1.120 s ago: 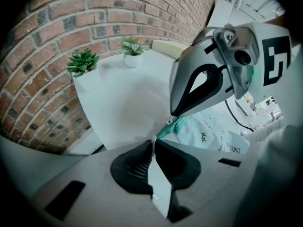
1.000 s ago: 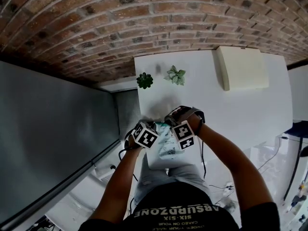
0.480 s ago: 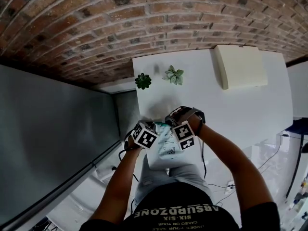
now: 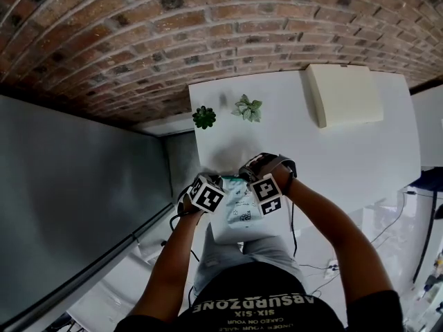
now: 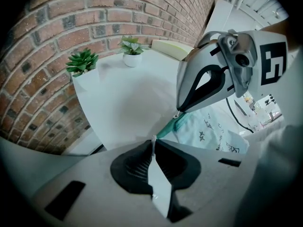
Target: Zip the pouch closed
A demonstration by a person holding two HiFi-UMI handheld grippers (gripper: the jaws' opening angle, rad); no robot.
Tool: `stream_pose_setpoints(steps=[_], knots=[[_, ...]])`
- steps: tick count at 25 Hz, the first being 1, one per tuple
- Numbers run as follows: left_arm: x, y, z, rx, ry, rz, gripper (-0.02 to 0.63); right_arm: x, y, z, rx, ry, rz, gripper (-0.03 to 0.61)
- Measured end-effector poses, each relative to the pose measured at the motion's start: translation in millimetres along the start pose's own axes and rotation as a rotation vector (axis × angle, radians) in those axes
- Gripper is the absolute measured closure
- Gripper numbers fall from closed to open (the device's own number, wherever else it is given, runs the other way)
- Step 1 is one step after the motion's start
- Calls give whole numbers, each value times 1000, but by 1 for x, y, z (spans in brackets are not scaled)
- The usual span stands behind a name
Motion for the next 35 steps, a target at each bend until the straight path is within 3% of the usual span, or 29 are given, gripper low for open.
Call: stream_pose_setpoints(steps=[35], knots=[[2, -2, -3, 17, 24, -2, 588, -8, -6, -8, 28, -23, -5, 578]])
Point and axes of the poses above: the fingertips, and each gripper's own axes: x forward along the fingers, z to its right, y out of its top, the point moved 9 cm from there along -x, backward along the fingers, and after that the axes turned 4 degrees about x, right-handed, at the moved point
